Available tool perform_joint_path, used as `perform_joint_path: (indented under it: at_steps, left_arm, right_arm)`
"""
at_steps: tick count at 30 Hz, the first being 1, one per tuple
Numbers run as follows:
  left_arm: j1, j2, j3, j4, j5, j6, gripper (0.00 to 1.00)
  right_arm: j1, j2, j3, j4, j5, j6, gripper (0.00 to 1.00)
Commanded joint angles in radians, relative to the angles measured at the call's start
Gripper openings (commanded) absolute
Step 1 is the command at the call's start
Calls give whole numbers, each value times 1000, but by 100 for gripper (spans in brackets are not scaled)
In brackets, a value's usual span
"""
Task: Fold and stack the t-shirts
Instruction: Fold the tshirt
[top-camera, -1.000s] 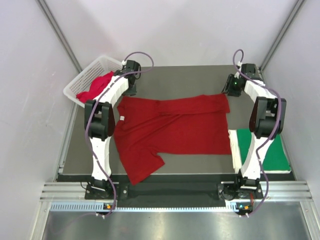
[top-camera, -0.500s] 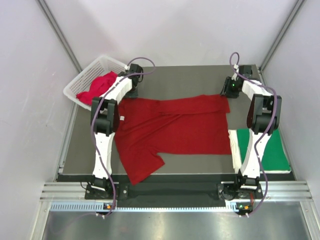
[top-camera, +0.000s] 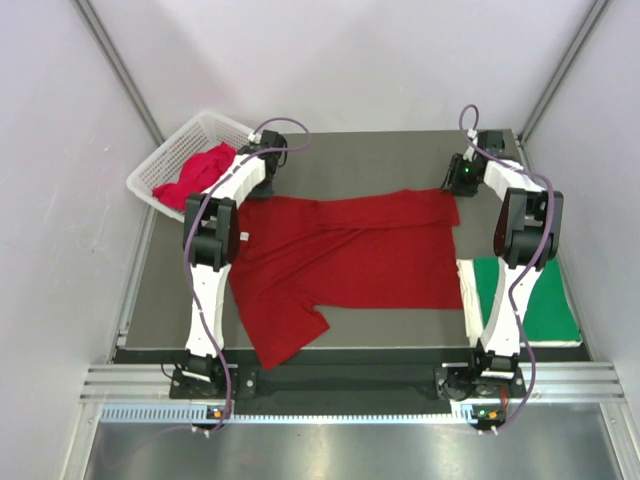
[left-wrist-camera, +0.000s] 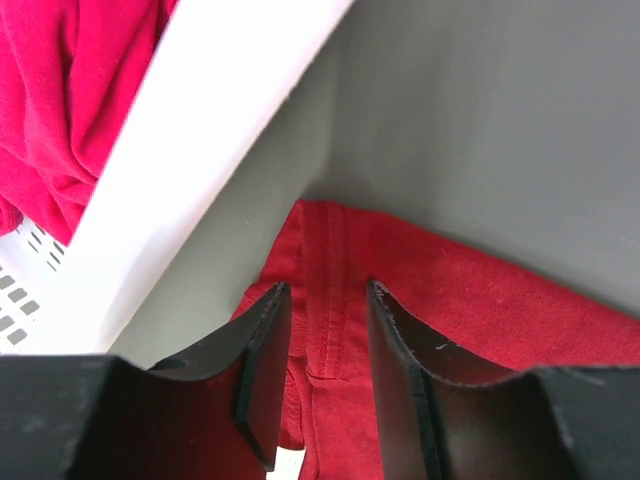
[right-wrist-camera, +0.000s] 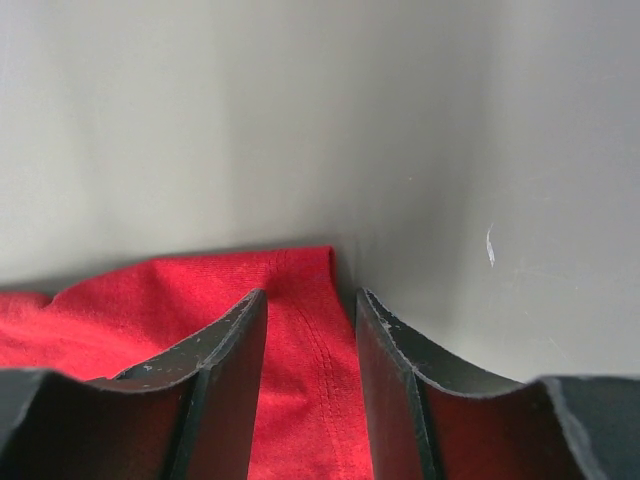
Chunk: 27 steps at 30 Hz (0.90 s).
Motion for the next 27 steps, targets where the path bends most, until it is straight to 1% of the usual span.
perform_joint_path:
  at_steps: [1, 2, 4, 5, 6, 7, 9, 10, 11, 13, 20, 24, 25, 26, 27]
  left_arm:
    - [-2, -2, -4, 21, -16, 2, 41]
    - [-2, 1, -4, 23, -13, 1, 39]
    - [-2, 7, 0, 23, -23, -2, 28]
    - [-2, 10, 8, 23, -30, -1, 21]
    - [-2, 12, 14, 21, -51, -5, 7]
    - [-2, 13, 20, 15, -60, -5, 0]
    - [-2, 12, 43, 11, -79, -8, 0]
    - [-2, 10, 52, 2, -103, -11, 0]
    - [-2, 10, 72, -3, -123, -16, 0]
    - [-2, 7, 88, -9, -181, -25, 0]
    - [-2, 32, 117, -29, -258, -31, 0]
    - [-2, 26, 103, -20, -201, -21, 0]
    - [-4, 26, 106, -22, -201, -24, 2]
    - [-4, 24, 106, -20, -201, -30, 14]
    - [-2, 24, 106, -17, -194, -40, 19]
  right_arm:
    - [-8, -24, 11, 8, -7, 3, 41]
    - [-8, -23, 11, 8, -5, 3, 41]
    - [-8, -14, 16, 11, -4, 5, 40]
    - [-8, -9, 23, 11, -5, 11, 40]
    - [-8, 0, 28, 14, -4, 14, 39]
    - [-8, 5, 34, 14, -4, 18, 34]
    - [-8, 15, 45, 15, 6, 29, 23]
    - [-9, 15, 48, 17, 10, 37, 13]
    - [-9, 14, 45, 22, 19, 43, 8]
    - [-9, 9, 40, 34, 27, 52, 0]
    - [-18, -17, -3, 75, 38, 81, 0]
    - [-21, -20, -10, 78, 33, 86, 0]
    - [-21, -20, -12, 80, 30, 89, 0]
    - [-21, -20, -13, 81, 26, 90, 0]
    - [-21, -18, -13, 81, 24, 90, 0]
